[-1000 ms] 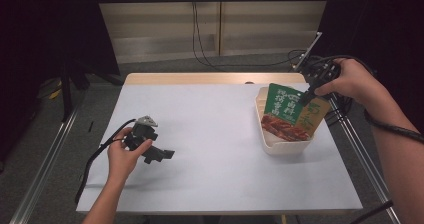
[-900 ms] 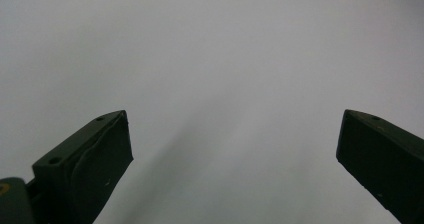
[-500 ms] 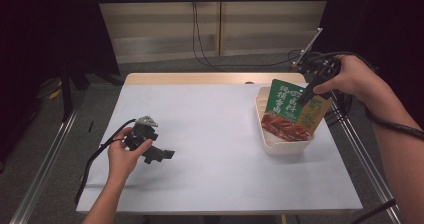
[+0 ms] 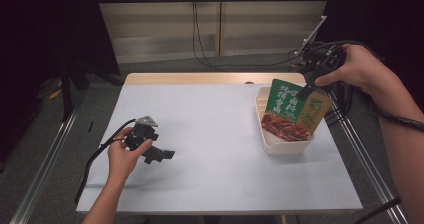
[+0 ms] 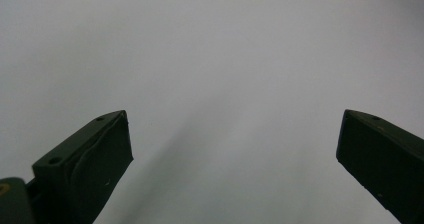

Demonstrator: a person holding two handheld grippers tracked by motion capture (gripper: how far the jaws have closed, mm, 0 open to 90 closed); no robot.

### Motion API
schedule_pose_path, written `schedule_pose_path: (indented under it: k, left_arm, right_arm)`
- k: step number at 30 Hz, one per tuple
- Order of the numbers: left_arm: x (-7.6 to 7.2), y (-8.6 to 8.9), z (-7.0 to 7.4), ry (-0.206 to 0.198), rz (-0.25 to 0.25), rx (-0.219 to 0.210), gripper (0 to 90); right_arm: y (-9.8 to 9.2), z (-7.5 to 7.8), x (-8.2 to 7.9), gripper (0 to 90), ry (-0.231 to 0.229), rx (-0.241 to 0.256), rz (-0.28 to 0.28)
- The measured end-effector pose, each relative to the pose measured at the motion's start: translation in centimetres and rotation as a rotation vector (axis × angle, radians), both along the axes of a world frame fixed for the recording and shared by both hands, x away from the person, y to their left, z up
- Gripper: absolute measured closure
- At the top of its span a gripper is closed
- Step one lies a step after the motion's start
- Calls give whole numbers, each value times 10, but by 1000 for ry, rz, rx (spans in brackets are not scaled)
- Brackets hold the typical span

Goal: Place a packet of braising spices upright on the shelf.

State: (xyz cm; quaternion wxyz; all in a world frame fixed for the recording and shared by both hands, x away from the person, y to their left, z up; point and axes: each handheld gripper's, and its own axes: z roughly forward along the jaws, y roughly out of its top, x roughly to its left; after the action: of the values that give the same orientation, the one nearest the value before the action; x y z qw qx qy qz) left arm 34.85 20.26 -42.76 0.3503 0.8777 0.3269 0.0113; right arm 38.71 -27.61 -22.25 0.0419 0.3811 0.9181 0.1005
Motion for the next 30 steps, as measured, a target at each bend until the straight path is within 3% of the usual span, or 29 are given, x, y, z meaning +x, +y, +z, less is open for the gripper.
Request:
schedule_pose_path:
  k: [10,23,30]
  left_arm:
    - [-1,2,2,0,-1,-6,10]
    - [-3,3,3,-6,-1,-5,10]
    - [-3,4,3,-10,-4,-7,10]
  right_arm:
    - [19,12,-3,251,-3,16,50]
    - [46,4,-9,239,1,34,136]
    - [62,-8,-14,231,14,39,188]
